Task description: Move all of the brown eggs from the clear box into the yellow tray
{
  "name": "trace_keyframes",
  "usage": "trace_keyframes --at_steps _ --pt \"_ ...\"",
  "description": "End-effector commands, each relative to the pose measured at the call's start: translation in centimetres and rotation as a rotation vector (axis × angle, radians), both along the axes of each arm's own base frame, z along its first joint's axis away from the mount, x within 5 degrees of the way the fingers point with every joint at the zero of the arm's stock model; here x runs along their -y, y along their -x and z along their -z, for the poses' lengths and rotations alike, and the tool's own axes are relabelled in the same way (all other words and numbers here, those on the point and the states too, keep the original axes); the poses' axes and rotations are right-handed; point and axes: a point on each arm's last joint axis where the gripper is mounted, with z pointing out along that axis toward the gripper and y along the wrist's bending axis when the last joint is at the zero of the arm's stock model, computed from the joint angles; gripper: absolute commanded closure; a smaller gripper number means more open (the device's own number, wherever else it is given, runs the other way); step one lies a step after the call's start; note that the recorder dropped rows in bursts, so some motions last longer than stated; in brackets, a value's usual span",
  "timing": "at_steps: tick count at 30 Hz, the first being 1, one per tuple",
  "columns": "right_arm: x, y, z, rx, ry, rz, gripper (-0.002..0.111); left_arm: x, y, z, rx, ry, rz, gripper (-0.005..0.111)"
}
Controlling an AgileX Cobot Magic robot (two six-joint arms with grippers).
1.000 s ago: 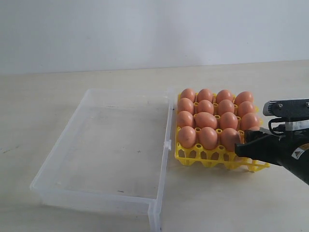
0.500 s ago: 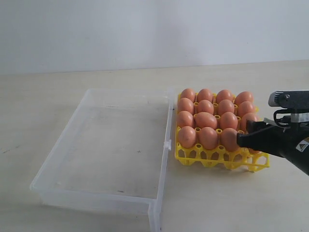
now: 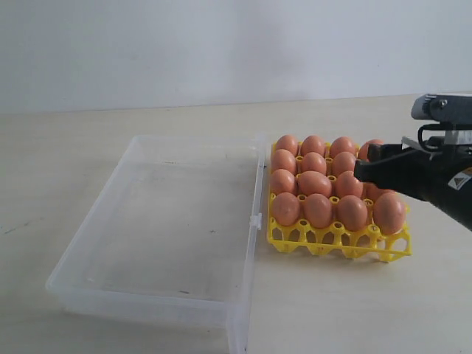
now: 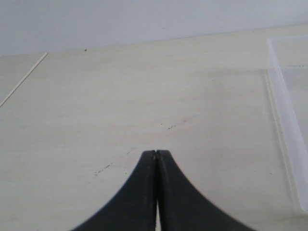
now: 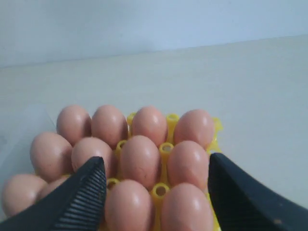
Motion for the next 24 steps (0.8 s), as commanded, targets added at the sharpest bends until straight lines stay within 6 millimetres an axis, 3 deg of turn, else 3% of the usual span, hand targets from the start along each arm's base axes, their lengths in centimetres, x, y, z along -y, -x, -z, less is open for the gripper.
trace_keyframes --at_steps 1,9,14,20,24 --pt "-0.4 -0.8 -3.1 0.078 -0.042 -0.011 0.049 0.0 0.0 -0.2 0.016 0.006 0.005 0.107" --pt "-0.6 -0.7 -8.7 0.21 -0.109 -0.033 0.049 0.0 0.0 -0.2 0.016 0.006 0.005 0.107" --pt "-0.2 1.0 -11.8 0.289 -0.131 -0.052 0.049 0.0 0.0 -0.2 0.016 0.006 0.005 0.107" --pt "0.2 3.1 -13.8 0.307 -0.143 -0.084 0.049 0.0 0.0 -0.2 0.016 0.006 0.005 0.107" --pt "0.6 4.8 -15.5 0.348 -0.161 -0.1 0.063 0.0 0.0 -0.2 0.016 0.006 0.005 0.107"
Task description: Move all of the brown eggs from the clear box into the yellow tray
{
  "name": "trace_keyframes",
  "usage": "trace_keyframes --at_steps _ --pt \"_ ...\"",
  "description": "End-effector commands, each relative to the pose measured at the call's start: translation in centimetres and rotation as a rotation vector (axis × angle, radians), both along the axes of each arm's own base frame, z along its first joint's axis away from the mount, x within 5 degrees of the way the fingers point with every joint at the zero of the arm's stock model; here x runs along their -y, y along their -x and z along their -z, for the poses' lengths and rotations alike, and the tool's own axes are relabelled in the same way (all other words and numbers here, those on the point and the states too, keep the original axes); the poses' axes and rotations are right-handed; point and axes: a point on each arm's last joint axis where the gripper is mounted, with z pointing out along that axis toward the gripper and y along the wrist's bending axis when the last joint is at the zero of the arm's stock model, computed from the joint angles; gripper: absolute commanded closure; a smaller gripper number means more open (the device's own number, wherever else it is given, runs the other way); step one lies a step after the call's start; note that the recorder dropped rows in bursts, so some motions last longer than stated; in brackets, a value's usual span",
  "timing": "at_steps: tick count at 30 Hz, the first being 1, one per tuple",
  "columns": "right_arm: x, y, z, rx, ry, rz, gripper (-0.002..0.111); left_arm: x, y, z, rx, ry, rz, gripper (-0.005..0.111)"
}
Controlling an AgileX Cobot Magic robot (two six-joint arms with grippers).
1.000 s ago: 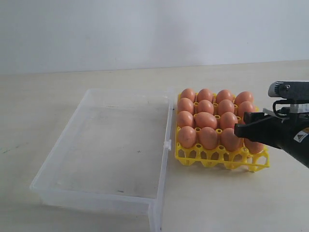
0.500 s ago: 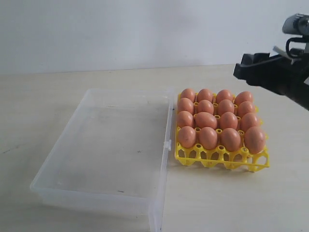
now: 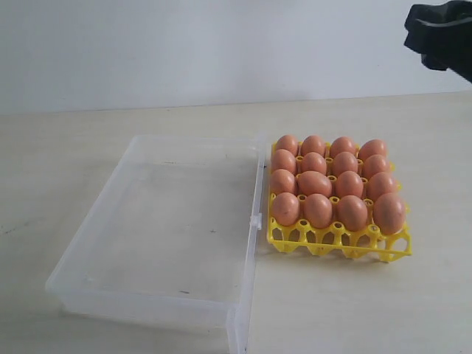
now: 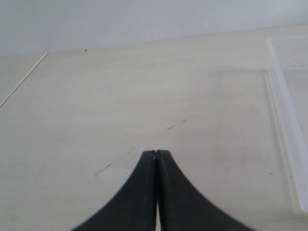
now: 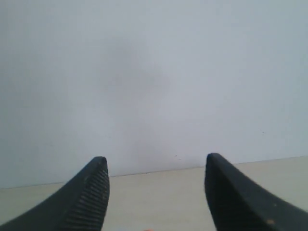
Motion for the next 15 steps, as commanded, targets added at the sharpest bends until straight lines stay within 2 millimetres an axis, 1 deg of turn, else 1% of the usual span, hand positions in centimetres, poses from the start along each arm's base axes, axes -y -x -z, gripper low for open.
trace_keyframes --at_steps 1,2,5,6,11,15 --pt "0.5 2.1 -2.1 0.054 -0.006 -0.023 0.07 0.0 0.0 -0.2 0.016 0.006 0.005 0.107" --pt "0.7 2.6 -2.6 0.075 -0.008 -0.026 0.079 0.0 0.0 -0.2 0.016 0.006 0.005 0.107" --pt "1.0 4.4 -3.7 0.112 0.059 -0.049 0.104 0.0 0.0 -0.2 0.016 0.006 0.005 0.107" --pt "1.1 4.9 -3.9 0.113 0.075 -0.059 0.108 0.0 0.0 -0.2 0.016 0.006 0.005 0.107" --pt "1.6 7.8 -4.7 0.108 0.127 -0.114 0.108 0.0 0.0 -0.2 0.016 0.006 0.005 0.107" --pt "1.8 9.4 -4.8 0.103 0.192 -0.15 0.108 0.0 0.0 -0.2 0.016 0.006 0.005 0.107"
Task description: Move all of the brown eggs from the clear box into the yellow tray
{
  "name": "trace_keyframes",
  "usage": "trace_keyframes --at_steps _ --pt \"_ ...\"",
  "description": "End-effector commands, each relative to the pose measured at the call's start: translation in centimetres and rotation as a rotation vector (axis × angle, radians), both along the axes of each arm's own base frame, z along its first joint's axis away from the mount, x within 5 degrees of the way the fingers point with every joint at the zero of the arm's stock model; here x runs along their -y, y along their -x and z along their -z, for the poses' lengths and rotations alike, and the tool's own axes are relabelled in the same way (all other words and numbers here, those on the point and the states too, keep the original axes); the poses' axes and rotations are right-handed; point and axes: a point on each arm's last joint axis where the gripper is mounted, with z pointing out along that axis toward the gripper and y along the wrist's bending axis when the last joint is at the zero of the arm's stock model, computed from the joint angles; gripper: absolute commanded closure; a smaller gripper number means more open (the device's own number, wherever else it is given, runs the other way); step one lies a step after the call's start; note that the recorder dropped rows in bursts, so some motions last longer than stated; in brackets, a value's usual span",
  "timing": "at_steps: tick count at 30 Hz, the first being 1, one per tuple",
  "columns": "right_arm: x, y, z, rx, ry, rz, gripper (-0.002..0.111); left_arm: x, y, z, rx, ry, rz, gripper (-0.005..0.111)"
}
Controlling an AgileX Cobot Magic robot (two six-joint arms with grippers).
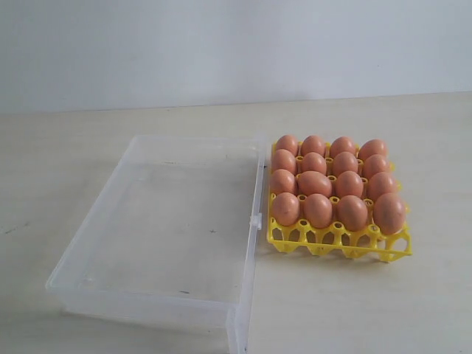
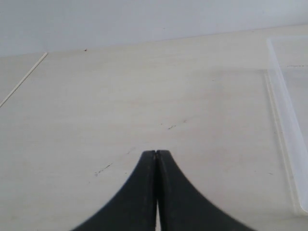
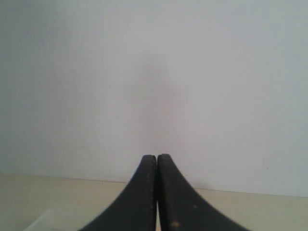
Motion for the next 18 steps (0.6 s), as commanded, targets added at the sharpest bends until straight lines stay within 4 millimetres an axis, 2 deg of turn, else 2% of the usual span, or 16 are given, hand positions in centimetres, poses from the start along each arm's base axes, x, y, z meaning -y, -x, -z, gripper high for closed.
trace_keyframes --at_steps 1,4,9,13,18 --pt "0.2 1.7 -0.2 -0.007 0.08 -0.038 0.108 0.0 0.0 -0.2 0.016 0.006 0.005 0.107" --pt "0.4 2.8 -0.2 -0.021 0.084 -0.059 0.108 0.0 0.0 -0.2 0.016 0.006 0.005 0.107" --pt "1.1 4.6 1.0 -0.124 0.227 -0.069 0.108 0.0 0.0 -0.2 0.016 0.006 0.005 0.107" --pt "2.3 5.8 2.7 -0.261 0.268 0.006 0.108 0.0 0.0 -0.2 0.016 0.006 0.005 0.107" --pt "3.9 7.3 3.2 -0.222 0.263 0.125 0.108 0.0 0.0 -0.2 0.016 0.006 0.005 0.107"
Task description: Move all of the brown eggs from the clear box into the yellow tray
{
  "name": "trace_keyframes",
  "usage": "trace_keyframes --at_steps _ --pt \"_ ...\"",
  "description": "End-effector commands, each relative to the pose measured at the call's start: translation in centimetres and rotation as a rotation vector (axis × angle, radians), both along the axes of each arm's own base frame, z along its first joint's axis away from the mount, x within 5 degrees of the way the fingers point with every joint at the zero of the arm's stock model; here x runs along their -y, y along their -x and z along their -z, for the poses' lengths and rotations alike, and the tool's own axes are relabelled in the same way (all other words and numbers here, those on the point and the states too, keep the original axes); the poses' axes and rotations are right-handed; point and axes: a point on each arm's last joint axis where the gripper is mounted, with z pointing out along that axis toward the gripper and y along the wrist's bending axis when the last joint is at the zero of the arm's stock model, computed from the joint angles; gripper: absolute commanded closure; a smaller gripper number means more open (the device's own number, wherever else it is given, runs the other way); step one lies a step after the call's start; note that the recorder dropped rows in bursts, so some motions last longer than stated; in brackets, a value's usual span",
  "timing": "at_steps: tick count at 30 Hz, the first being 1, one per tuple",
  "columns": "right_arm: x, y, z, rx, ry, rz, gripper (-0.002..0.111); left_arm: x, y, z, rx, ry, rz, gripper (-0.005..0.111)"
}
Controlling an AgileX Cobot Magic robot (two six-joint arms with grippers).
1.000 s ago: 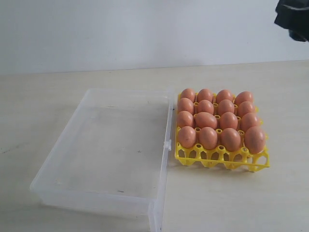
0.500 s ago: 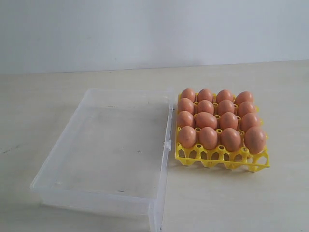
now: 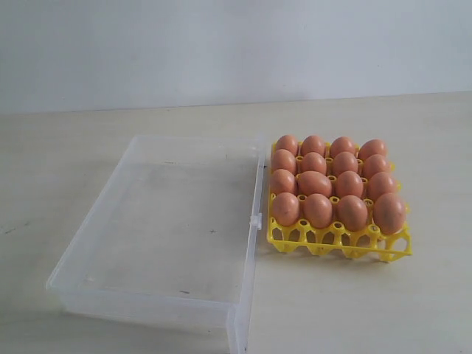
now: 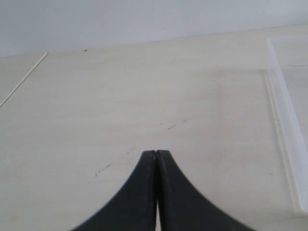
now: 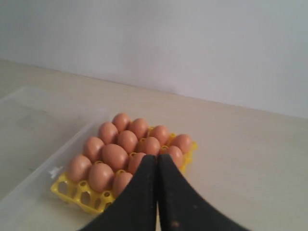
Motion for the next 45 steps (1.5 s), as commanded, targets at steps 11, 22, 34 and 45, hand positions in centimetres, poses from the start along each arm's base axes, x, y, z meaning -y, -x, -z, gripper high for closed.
trace_keyframes --at_steps 11,22,34,45 --pt "1.5 1.7 1.2 -0.101 -0.251 0.204 0.108 0.0 0.0 -0.2 0.016 0.006 0.005 0.107" --pt "1.3 1.2 6.0 -0.052 -0.182 0.166 0.108 0.0 0.0 -0.2 0.016 0.006 0.005 0.107" --pt "1.2 2.4 13.3 0.069 -0.224 0.09 0.108 0.0 0.0 -0.2 0.016 0.006 0.005 0.107" --pt "1.1 2.4 13.3 0.074 -0.226 0.088 0.108 0.0 0.0 -0.2 0.016 0.006 0.005 0.107"
